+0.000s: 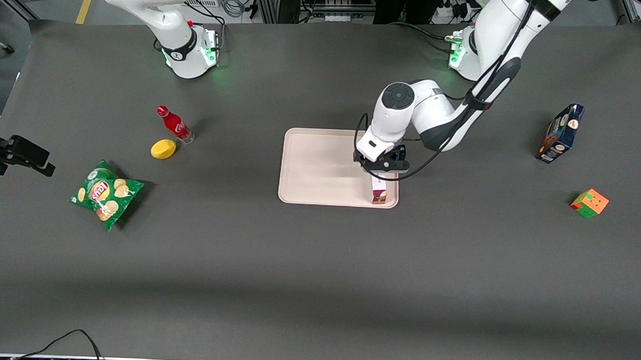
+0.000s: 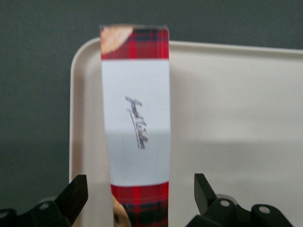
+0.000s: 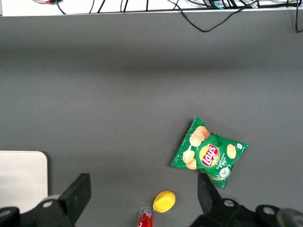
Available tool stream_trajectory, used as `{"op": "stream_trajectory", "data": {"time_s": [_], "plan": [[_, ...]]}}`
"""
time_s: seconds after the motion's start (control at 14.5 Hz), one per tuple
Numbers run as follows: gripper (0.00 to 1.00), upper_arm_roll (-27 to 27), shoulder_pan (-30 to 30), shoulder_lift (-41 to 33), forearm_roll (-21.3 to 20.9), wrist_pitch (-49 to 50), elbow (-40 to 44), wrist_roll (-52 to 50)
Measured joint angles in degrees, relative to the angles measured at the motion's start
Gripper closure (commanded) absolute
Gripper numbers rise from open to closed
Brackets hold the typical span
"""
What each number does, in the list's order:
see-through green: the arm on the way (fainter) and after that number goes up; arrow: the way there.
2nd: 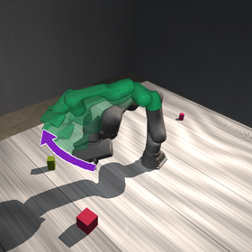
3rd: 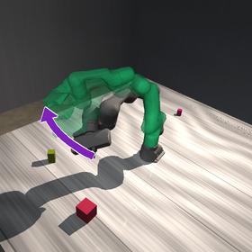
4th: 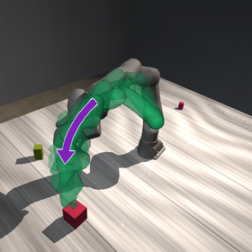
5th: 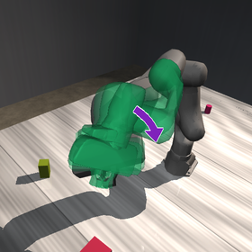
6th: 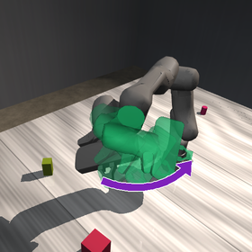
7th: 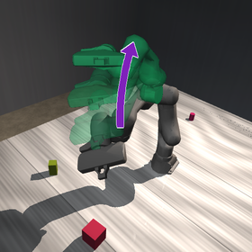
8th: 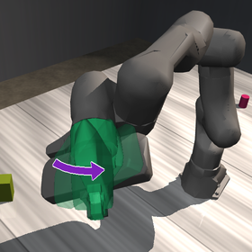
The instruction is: Place red cookie box on tray
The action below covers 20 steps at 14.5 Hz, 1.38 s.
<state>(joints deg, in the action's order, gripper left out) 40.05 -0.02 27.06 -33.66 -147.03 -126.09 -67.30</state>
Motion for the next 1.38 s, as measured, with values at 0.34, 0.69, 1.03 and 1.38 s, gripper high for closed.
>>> {"op": "stream_trajectory", "data": {"time_s": [0.34,0.69,1.03,1.38], "plan": [[0.00,0.0,-0.6,-1.7,1.2,13.3,8.1,8.9],[0.00,0.0,-0.9,-8.6,15.7,30.0,19.2,27.9],[0.00,-1.8,-1.5,-13.8,21.8,53.9,35.2,42.9],[0.00,-14.3,-2.0,-18.9,26.5,64.1,42.9,57.1]]}}
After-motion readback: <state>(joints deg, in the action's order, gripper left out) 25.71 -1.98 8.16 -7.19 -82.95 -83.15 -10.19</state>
